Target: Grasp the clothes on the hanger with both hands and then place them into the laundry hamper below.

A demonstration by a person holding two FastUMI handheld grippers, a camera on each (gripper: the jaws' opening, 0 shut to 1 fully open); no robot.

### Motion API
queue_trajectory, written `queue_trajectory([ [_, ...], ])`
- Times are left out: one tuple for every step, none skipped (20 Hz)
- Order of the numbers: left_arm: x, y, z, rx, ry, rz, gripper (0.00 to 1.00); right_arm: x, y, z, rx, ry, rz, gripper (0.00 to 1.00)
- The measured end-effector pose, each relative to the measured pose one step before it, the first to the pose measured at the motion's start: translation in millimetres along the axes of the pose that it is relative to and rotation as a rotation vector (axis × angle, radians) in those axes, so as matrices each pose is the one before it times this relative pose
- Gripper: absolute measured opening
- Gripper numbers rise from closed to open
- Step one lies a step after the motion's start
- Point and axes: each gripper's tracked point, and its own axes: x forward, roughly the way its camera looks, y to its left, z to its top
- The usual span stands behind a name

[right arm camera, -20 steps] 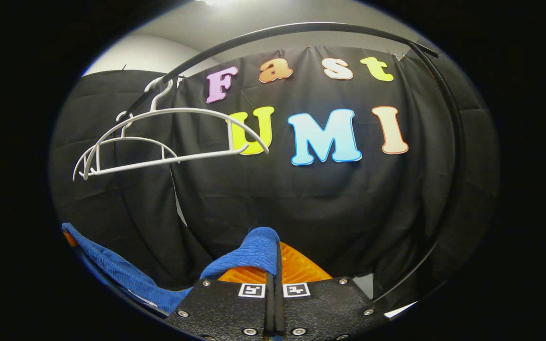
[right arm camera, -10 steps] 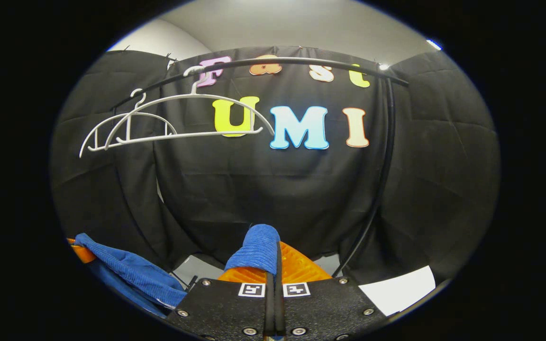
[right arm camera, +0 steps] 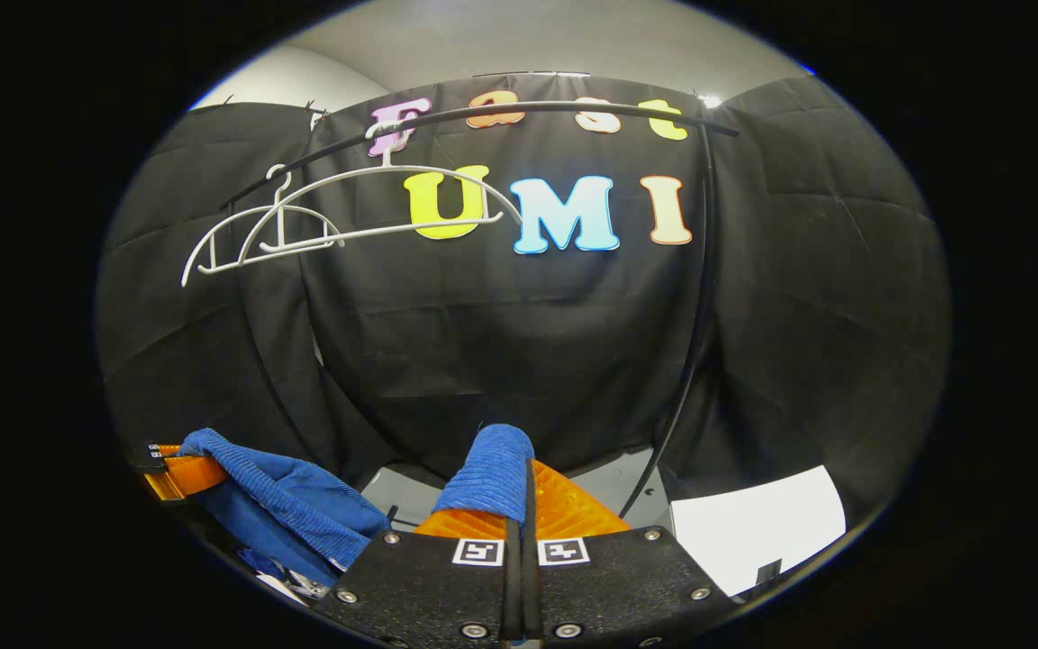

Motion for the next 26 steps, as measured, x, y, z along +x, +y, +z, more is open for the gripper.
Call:
queue_trajectory([
  [2.18,-3.59,-0.1,0.00782,-0.00027,-0.00635,0.02,-0.34,2.47,-6.61,0.00258,0.01151,0.01135,0.0],
  [1.52,-4.1,-2.54,0.00754,0.00286,-0.00768,0.03,-2.81,2.59,-8.18,0.00134,0.00979,0.01243,0.0],
  [3.93,-3.75,-3.88,0.00383,0.0069,-0.00736,0.03,0.09,3.08,-5.76,0.00099,0.01092,0.01014,0.0],
  [4.32,-2.81,-3.83,0.00193,0.00832,-0.00805,0.03,1.77,3.13,-5.28,-0.00129,0.00903,0.00827,0.0],
  [0.15,-1.55,-4.9,0.0045,0.01009,-0.00582,0.03,2.45,1.1,-4.21,-0.0009,0.00848,0.0028,0.0],
  [2.34,-0.77,-5.69,0.00773,0.00974,-0.00364,0.03,3.27,0.6,-6.16,-0.00153,0.01125,0.00148,0.0],
  [4.53,-1.42,-5.82,0.0047,0.01246,-0.00687,0.03,2.93,-1.09,-6.57,-0.00374,0.01282,-0.00271,0.0],
  [6.9,-0.94,-5.99,0.00626,0.01315,-0.00816,0.04,2.92,-1.28,-7.7,-0.00387,0.01192,-0.00313,0.0],
  [5.28,-1.21,-5.51,0.00716,0.01128,-0.00609,0.03,3.07,-0.84,-7.46,-0.00227,0.01091,-0.00318,0.0],
  [5.48,-2.06,-5.45,0.00713,0.01242,-0.007,0.02,2.79,-1.77,-8.65,0.00179,0.01762,-0.00654,0.0],
  [5.12,-1.36,-5.77,0.0077,0.01432,-0.00589,0.02,2.71,-0.2,-8.07,0.00781,0.01823,-0.00327,0.0],
  [5.07,-0.75,-6.81,0.00787,0.01316,-0.0042,0.02,2.38,0.96,-8.5,0.01185,0.01787,-0.00122,0.0],
  [6.05,-2.32,-5.94,0.00656,0.01241,-0.00706,0.03,3.08,0.75,-6.85,0.01013,0.0183,-0.00046,0.0],
  [3.98,-2.08,-5.71,0.00237,0.01093,-0.00596,0.03,3.17,1.53,-9.4,0.00653,0.02016,-0.00049,0.0],
  [4.61,-1.88,-5.52,-0.00144,0.01354,-0.00596,0.03,4.07,1.66,-7.6,0.00622,0.02068,0.00112,0.0],
  [3.99,-0.28,-7.51,-0.00802,0.01645,-0.00371,0.02,4.41,1.26,-8.09,0.002,0.01717,-0.00137,0.0],
  [3.39,-2.29,-5.31,-0.0122,0.01482,-0.01081,0.02,3.12,0.71,-5.62,-0.00271,0.01344,-0.00257,0.0],
  [1.78,-3.66,-4.28,-0.00803,0.00778,-0.01142,0.02,2.86,1.68,-7.07,-0.00342,0.01336,0.00097,0.0],
  [2.61,-2.68,-3.6,0.00065,0.00415,-0.00744,0.02,2.61,3.75,-6.13,-0.00184,0.01306,0.00467,0.0],
  [2.91,-0.98,-4.44,0.00679,0.00564,-0.00525,0.03,3.54,4.25,-7.24,0.00104,0.01521,0.00627,0.0],
  [4.39,-0.82,-5.11,0.01021,0.00683,-0.00446,0.02,3.64,3.58,-7.18,0.00517,0.01757,0.00612,0.0],
  [4.51,-1.14,-7.62,0.00881,0.00913,-0.00313,0.03,6.34,1.1,-8.47,0.00512,0.01829,0.0022,0.0],
  [5.02,0.3,-6.68,0.00131,0.01417,-0.00021,0.02,4.55,-0.47,-6.71,0.0045,0.01787,-0.00276,0.0],
  [5.25,2.15,-7.55,-0.00595,0.01256,-0.00207,0.02,4.62,0.22,-6.54,0.00422,0.01532,-0.00592,0.0],
  [7.76,1.38,-6.12,-0.00759,0.0142,-0.00109,0.03,7.65,-2.25,-5.09,0.00557,0.0146,-0.00806,0.0],
  [7.7,1.49,-8.48,-0.00512,0.01813,0.00234,0.03,8.81,-2.78,-6.03,0.00642,0.01725,-0.01215,0.0],
])
